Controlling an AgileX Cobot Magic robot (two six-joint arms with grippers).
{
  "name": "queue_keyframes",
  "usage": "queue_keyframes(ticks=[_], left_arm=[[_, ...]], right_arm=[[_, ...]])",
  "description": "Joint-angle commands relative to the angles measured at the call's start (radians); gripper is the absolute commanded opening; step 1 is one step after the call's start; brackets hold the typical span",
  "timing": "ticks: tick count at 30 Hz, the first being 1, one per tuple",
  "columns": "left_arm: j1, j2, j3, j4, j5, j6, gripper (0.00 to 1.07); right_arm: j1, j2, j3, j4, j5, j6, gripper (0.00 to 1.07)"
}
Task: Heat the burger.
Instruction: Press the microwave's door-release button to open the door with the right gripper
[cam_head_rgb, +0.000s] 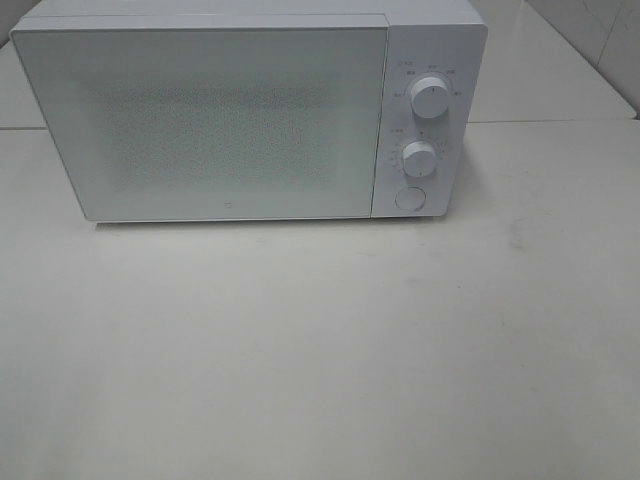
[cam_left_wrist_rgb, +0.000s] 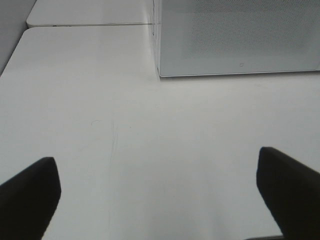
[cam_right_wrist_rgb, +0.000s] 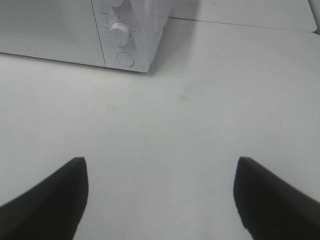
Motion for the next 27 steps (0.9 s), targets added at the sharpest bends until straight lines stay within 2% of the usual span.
queue_keyframes(ticks=[1, 27], left_arm=[[0.001, -0.02, 0.003, -0.001, -0.002, 0.002, 1.0], [0.001, -0.02, 0.003, -0.001, -0.002, 0.002, 1.0]], right_arm=[[-0.008, 0.068, -0.009, -0.003, -0.079, -0.007, 0.76], [-0.008, 0.575, -0.009, -0.003, -0.617, -0.007, 0.76]])
